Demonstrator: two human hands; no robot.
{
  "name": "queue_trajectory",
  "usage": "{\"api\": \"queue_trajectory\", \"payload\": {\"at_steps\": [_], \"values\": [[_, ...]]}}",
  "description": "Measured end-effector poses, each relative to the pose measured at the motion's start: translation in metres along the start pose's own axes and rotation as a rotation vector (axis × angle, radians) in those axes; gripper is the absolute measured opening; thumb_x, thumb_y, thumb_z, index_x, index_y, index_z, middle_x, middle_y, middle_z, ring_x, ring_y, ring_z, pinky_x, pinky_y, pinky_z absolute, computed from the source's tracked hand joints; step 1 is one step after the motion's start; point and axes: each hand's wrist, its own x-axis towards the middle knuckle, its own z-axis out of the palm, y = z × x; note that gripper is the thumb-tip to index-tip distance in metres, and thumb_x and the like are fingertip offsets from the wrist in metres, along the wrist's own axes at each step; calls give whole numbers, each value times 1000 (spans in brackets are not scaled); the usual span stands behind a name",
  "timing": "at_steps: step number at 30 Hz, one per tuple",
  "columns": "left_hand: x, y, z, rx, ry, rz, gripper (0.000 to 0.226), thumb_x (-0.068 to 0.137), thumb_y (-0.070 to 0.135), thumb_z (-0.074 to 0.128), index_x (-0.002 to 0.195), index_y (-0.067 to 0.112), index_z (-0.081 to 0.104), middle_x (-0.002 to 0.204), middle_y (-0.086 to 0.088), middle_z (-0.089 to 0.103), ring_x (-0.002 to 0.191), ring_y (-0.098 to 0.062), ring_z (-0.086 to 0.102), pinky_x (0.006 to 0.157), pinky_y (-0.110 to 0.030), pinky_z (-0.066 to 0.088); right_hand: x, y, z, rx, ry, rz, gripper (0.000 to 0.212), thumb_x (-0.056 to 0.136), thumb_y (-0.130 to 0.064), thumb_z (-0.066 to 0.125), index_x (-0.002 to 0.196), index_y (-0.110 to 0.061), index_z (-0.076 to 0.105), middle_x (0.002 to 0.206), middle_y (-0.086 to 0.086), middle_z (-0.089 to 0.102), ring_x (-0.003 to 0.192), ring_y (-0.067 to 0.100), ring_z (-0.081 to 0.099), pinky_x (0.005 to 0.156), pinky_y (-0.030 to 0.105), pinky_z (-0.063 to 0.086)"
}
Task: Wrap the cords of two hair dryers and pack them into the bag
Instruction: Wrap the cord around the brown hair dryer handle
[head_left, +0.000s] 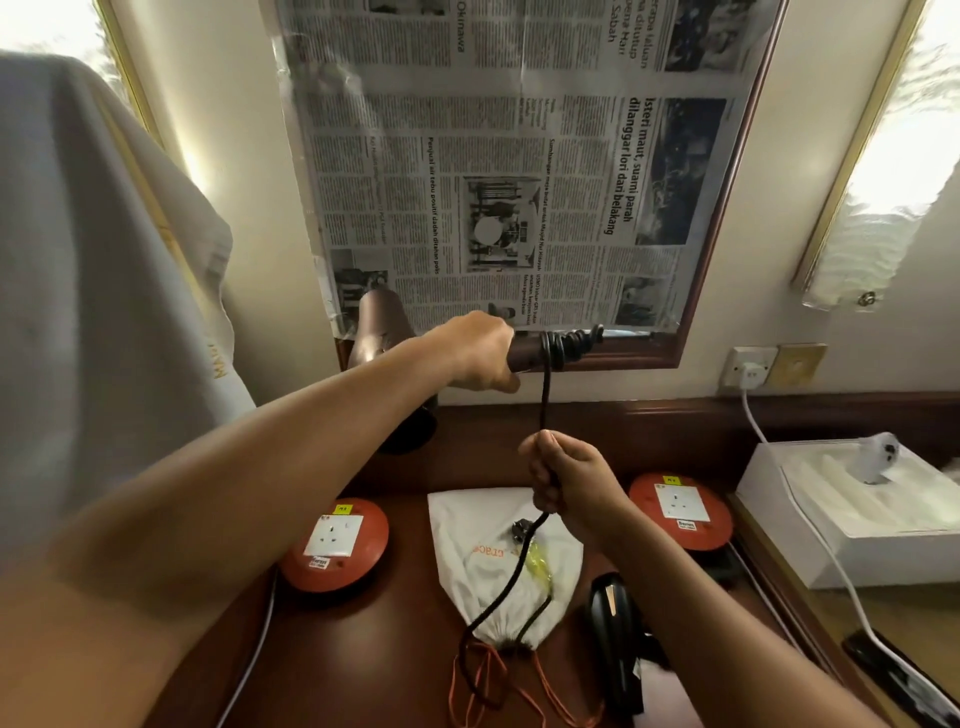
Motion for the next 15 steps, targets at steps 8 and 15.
{"api": "queue_trajectory", "payload": {"at_steps": [8, 15], "values": [[-10, 11, -6, 9, 4, 124, 23, 73, 30, 71, 83, 23, 52, 81, 2, 59, 73, -17, 59, 60, -27, 47, 24, -16, -16, -209, -66, 86, 47, 92, -49, 46, 61, -14, 55, 52, 0, 30, 41, 10, 25, 43, 21, 22], [-20, 3, -7, 39, -17, 168, 26, 73, 27, 72, 93, 22, 56, 80, 4, 57, 71, -11, 55, 59, -24, 43, 46, -66, -34, -572, -112, 128, 31, 102, -22, 44, 85, -5, 63, 63, 1, 43, 52, 10, 37, 48, 23, 34]]}}
